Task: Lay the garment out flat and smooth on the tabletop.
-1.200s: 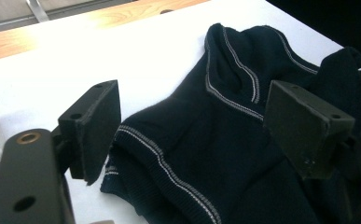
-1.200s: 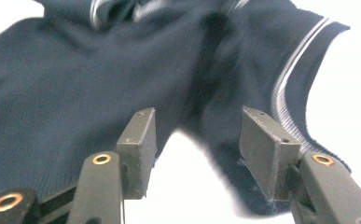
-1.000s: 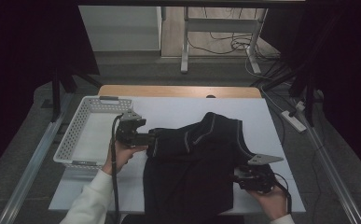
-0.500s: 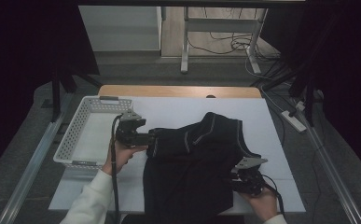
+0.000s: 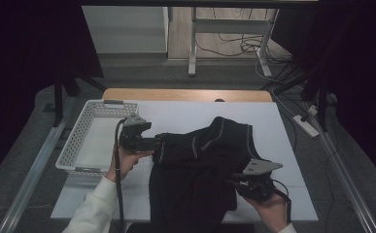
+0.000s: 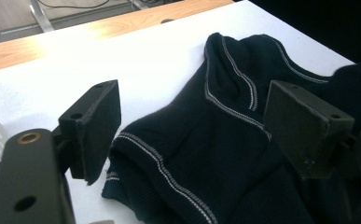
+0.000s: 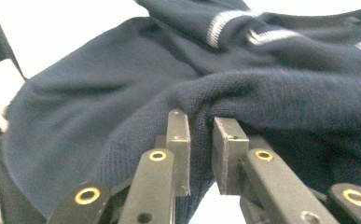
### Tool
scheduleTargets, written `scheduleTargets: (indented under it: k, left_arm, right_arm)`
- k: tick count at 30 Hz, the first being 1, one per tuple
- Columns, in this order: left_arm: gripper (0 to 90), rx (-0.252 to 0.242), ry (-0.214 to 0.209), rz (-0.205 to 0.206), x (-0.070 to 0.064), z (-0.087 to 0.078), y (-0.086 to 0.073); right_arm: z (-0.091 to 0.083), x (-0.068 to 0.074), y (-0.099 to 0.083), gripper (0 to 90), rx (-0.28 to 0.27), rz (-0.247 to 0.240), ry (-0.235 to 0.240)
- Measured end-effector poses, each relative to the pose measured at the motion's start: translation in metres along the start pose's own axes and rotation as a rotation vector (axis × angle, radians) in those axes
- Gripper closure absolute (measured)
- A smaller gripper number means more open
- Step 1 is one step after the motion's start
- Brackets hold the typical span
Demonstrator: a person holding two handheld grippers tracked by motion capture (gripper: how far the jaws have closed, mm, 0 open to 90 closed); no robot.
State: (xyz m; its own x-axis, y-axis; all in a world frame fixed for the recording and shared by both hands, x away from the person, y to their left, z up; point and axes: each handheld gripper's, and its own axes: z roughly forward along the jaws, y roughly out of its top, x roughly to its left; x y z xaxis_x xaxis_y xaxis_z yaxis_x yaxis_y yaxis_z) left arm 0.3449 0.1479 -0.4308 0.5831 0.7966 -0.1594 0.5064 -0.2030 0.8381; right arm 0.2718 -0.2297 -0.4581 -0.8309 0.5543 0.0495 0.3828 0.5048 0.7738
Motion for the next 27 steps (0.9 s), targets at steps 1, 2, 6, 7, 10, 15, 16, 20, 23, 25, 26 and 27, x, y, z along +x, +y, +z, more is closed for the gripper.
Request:
scheduleTargets:
  k: [1, 2, 6, 7, 10, 15, 16, 20, 23, 25, 26, 27]
  left_arm:
    - [20.1, 0.0, 0.0, 0.001, 0.0, 0.0, 0.0]
    - [20.1, 0.0, -0.001, 0.0, 0.0, 0.0, 0.0]
    - [20.1, 0.002, -0.003, -0.003, 0.001, 0.001, 0.0]
    - [20.1, 0.003, -0.003, -0.003, 0.001, 0.001, 0.0]
    - [20.1, 0.006, -0.004, -0.004, 0.001, 0.002, -0.001]
    - [20.0, 0.01, -0.005, -0.003, 0.001, 0.003, -0.001]
    - [20.0, 0.01, -0.005, -0.001, 0.0, 0.003, -0.001]
    - [20.0, 0.01, -0.005, -0.002, 0.001, 0.002, -0.001]
    - [20.0, 0.007, -0.006, -0.006, 0.002, 0.002, -0.001]
    - [20.0, 0.007, -0.008, -0.005, 0.002, 0.002, -0.001]
    - [20.0, 0.006, -0.009, -0.003, 0.001, 0.002, -0.001]
    - [20.0, 0.007, -0.009, -0.001, 0.001, 0.002, -0.001]
  right_arm:
    - [0.005, 0.002, 0.003, 78.0, 0.001, -0.004, 0.015]
    - [0.01, 0.004, 0.006, 77.8, 0.007, -0.015, 0.025]
    - [0.032, 0.013, 0.019, 77.6, 0.025, -0.055, 0.053]
    - [0.038, 0.015, 0.023, 77.5, 0.027, -0.059, 0.064]
    - [0.058, 0.02, 0.03, 77.1, 0.054, -0.084, 0.082]
    - [0.086, 0.024, 0.036, 76.0, 0.104, -0.101, 0.097]
    - [0.091, 0.022, 0.036, 75.4, 0.107, -0.083, 0.108]
    - [0.101, 0.016, 0.034, 68.6, 0.128, -0.052, 0.149]
    - [0.089, 0.015, 0.036, 62.3, 0.103, -0.045, 0.154]
    - [0.076, 0.013, 0.036, 57.5, 0.071, -0.016, 0.154]
    - [0.068, 0.012, 0.034, 55.9, 0.056, 0.001, 0.155]
    - [0.061, 0.011, 0.031, 54.5, 0.041, 0.011, 0.151]
